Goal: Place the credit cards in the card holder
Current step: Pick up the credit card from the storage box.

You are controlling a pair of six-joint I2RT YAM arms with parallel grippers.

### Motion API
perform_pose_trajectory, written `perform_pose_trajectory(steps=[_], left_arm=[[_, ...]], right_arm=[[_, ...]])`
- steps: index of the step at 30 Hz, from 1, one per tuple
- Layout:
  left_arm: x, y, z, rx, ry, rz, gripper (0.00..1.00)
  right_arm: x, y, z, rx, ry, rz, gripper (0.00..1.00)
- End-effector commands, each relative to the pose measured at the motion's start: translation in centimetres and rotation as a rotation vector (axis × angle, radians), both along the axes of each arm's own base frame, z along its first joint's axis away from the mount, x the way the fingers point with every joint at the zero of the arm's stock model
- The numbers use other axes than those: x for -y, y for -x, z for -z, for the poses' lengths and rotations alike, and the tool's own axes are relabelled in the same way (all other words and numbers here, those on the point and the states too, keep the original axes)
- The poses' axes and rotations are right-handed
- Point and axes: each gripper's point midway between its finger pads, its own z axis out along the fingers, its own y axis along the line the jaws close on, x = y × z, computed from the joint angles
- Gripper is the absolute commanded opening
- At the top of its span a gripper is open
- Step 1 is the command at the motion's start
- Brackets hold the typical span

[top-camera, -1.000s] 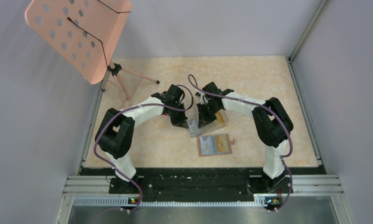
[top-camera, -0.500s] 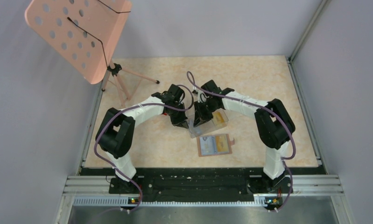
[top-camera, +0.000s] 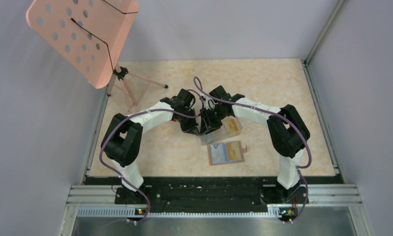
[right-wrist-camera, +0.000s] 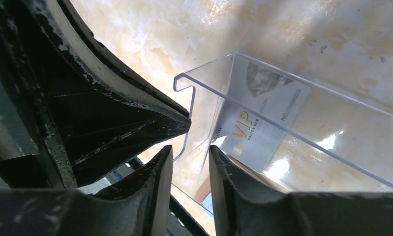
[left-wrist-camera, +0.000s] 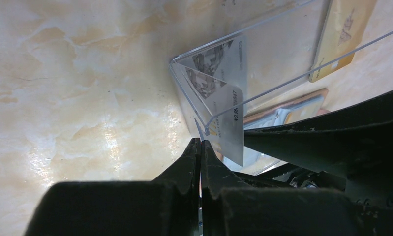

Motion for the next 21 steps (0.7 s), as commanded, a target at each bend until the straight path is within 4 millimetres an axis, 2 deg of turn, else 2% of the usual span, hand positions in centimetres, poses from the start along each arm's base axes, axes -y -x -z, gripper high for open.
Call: perform_pose_trajectory(steps=[1, 4, 11, 14, 18, 21], left_arm=[[0.0, 0.4, 1.6, -0.016, -0.038, 0.023, 0.0], [0.0, 0.4, 1.6, -0.015, -0.038, 0.024, 0.0], [0.0, 0.4, 1.4, -0.012, -0.037, 0.024, 0.0], [0.0, 0.4, 1.4, -0.01, -0.037, 0.024, 0.0], [0.0, 0.2, 1.2, -0.006, -0.036, 0.017, 0.0], [-0.4, -0.1, 1.2, -0.004, -0.041, -0.003, 0.0]], right_arm=[[-0.2, 0.3, 0.2, 0.032, 0.02, -0.026, 0.37], [0.0, 0.2, 0.5, 0.032, 0.038, -0.021, 0.38], [-0.1, 0.4, 2.2, 0.001, 0.045, -0.029, 0.28], [-0.2, 0.3, 2.5, 0.008, 0.043, -0.03, 0.21], [-0.2, 0.1, 2.3, 0.014, 0.05, -0.031, 0.0], [-0.2, -0.4, 1.0, 0.049, 0.044, -0.024, 0.0]])
